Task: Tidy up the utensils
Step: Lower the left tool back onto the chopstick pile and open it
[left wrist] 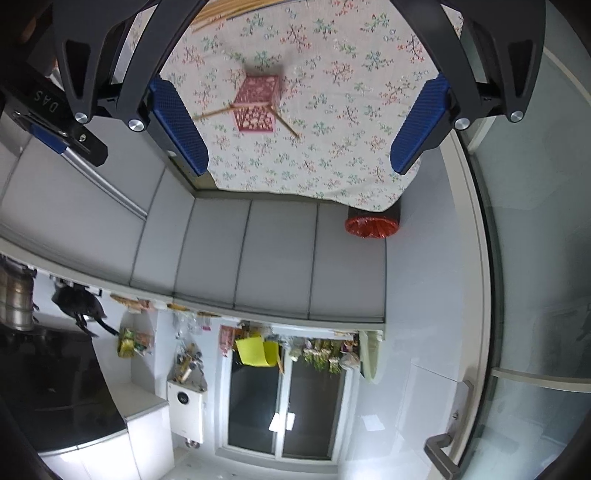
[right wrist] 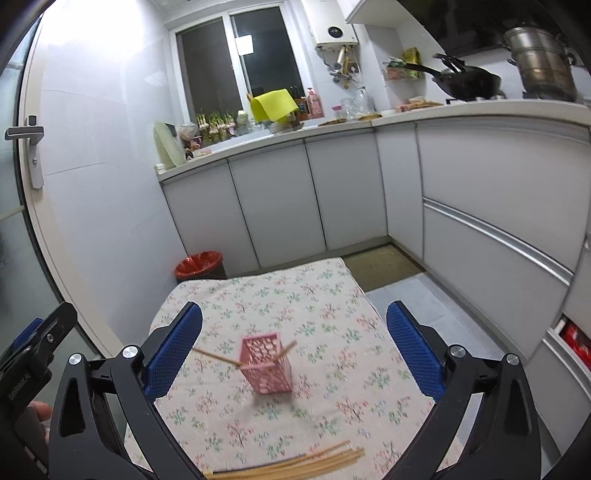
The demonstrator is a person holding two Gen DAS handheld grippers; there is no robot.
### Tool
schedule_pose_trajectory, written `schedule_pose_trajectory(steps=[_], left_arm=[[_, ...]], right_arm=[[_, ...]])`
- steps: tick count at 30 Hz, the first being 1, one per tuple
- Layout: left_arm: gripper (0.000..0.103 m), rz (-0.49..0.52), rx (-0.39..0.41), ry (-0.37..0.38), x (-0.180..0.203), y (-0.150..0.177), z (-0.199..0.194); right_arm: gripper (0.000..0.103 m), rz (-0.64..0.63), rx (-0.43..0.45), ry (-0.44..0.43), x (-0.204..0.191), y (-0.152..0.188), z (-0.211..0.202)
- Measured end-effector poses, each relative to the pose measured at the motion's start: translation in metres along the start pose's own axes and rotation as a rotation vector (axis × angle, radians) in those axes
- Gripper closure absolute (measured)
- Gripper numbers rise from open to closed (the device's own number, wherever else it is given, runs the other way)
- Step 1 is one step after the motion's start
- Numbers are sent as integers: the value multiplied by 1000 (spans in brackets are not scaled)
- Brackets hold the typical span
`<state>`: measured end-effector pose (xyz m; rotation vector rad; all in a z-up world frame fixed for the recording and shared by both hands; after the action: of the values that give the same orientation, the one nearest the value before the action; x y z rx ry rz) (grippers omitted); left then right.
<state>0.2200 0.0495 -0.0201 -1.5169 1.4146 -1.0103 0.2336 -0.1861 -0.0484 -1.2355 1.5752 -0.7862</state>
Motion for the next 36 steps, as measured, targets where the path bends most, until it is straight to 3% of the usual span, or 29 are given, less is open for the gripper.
schedule_pose_trajectory(steps=[4, 7, 11, 16, 20, 23, 25, 27, 36], left_arm=[[7, 81, -56, 39, 14, 18, 0], [7, 257, -181, 105, 38, 46, 12], [7, 545, -426, 240, 77, 109, 29], [7, 729, -614, 363, 117, 167, 50], [7, 812, -712, 372, 144, 192, 77], [24, 881, -790, 402, 169, 211, 96], [45, 950, -849, 415, 187, 230, 107], [59, 1022, -876, 399, 197, 242, 117], [71, 1108, -1005, 449, 226, 272, 153]], right_arm=[[7, 53, -29, 1, 15, 19, -20], [7, 171, -104, -30, 35, 48, -36], [7, 380, -264, -105, 70, 97, -43], [7, 648, -406, -127, 120, 152, -34], [7, 787, -403, -145, 150, 168, -30], [7, 755, -369, -142, 159, 169, -25], [7, 737, -363, -157, 160, 170, -19], [7, 728, -370, -159, 165, 172, -14], [7, 910, -417, -218, 188, 186, 11]])
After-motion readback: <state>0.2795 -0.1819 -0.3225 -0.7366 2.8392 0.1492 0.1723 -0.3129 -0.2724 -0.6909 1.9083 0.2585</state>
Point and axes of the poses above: each gripper's, at about its wrist camera, not at the fingertips, and z roughly the way its jaws point, x to its right, y to its underside, the point moved 5 cm from there along z, roughly the way its jaws point, and after that the axes turned 10 degrees about -y, right-handed, at the moved point
